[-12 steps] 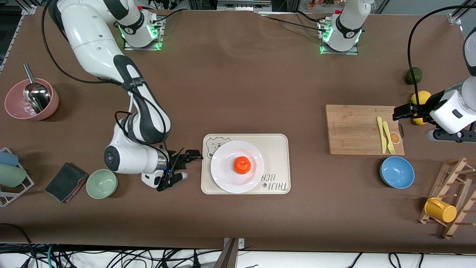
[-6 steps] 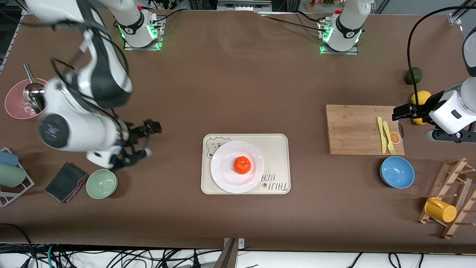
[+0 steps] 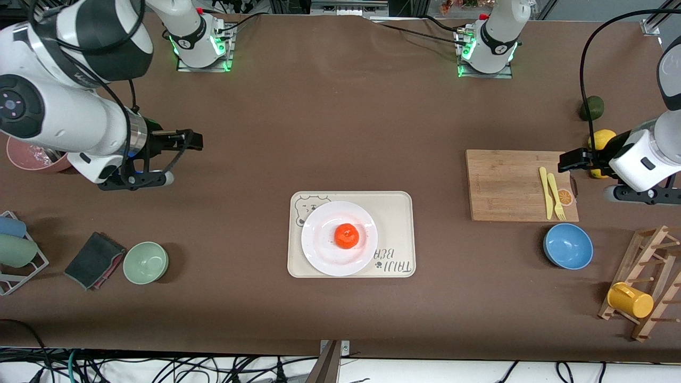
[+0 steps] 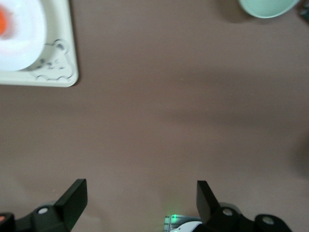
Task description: Place orange and plate with both arms
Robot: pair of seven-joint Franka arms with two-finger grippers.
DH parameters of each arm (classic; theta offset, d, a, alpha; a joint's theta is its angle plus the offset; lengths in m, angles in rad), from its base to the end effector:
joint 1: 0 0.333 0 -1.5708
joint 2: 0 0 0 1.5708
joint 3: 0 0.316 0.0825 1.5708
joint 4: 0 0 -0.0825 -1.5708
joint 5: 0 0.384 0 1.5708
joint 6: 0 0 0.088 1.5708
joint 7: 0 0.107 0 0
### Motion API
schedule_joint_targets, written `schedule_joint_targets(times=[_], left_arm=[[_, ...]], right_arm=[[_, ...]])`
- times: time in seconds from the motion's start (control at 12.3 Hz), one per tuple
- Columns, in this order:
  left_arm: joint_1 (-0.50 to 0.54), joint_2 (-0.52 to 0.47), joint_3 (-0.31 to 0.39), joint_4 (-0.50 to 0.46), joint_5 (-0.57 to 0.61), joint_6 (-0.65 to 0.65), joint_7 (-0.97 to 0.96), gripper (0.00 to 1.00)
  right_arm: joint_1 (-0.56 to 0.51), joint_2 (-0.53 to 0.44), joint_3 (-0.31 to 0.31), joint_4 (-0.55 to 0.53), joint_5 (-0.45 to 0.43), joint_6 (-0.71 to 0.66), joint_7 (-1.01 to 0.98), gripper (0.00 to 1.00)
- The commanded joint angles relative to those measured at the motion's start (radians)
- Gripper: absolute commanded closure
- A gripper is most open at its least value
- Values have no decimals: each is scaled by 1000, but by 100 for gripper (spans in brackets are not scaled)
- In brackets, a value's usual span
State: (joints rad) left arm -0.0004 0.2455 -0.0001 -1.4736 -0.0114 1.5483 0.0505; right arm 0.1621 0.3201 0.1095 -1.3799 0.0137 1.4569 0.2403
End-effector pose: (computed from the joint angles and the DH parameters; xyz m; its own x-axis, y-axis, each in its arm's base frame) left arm 0.6173 -0.0015 0.5239 0.9843 -0.0512 -0.1692 -0.0486 -0.9986 0.0199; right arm 0.6076 0.1608 0.5154 0.9695 0.0277 -0.2433 0.0311 -0.9995 0.0102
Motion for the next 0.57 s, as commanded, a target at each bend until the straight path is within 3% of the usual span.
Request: schedule_joint_targets(times=[0.0,0.08,0.24,0.49], left_arm=[[-9,-3,6,-4,-18,-4,-1,0],[-9,-3,6,-4,-18,-4,-1,0],[-9,-3,5,-4,-18,-4,-1,0],[-9,-3,6,-4,-18,-4,-1,0]], right_arm=[[-131,-178,33,-169,-115,208,-40,0],[-178,-215,30,-180,-106,282,-91,0],[-187,-266,-61,-180,-68,235,-229,0],[-179,-283,-111,-179,-19,168,-263,0]])
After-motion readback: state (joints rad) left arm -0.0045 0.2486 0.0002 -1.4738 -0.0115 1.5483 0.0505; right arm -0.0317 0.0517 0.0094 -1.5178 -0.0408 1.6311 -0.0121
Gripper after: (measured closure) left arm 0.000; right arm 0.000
